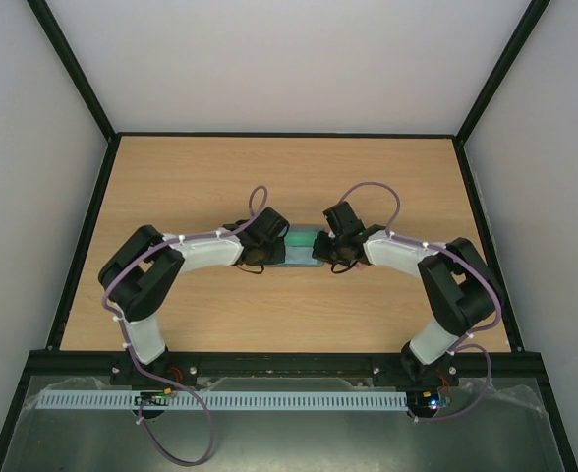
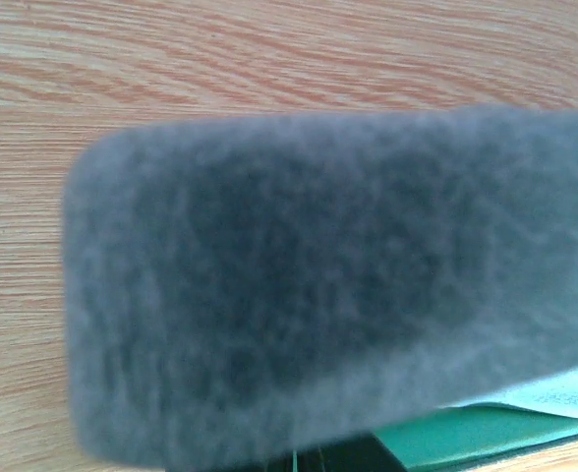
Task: Organize the sunglasses
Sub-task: Place the glasses cleaning cloth in the sunglasses case.
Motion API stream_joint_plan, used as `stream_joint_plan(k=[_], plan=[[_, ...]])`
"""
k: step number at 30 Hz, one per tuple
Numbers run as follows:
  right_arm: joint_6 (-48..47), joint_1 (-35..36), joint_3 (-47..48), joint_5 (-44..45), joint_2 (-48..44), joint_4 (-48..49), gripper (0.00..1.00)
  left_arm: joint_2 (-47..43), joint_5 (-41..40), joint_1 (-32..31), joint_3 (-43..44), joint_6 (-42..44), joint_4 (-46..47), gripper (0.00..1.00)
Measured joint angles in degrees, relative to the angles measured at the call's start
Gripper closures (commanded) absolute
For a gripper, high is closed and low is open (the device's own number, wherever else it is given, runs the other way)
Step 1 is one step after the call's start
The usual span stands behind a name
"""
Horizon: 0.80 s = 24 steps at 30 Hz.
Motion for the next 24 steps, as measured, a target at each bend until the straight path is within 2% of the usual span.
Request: stream_joint_plan(k=[6,15,24], plan=[[0.0,0.0,0.0,0.0,0.5,0.1,0.99,0.4,0.2,0.0,0.0,0.2,0.0,0.91],[-0.1,0.0,0.0,0.0,0.7,0.1,0.99,0.4,0.4,0.1,0.0,0.2,0.0,0.88],[-0.2,0.0,0.0,0.0,0.7,0.1,0.99,0.4,0.3,0.1,0.0,0.5,-0.1,0.77]])
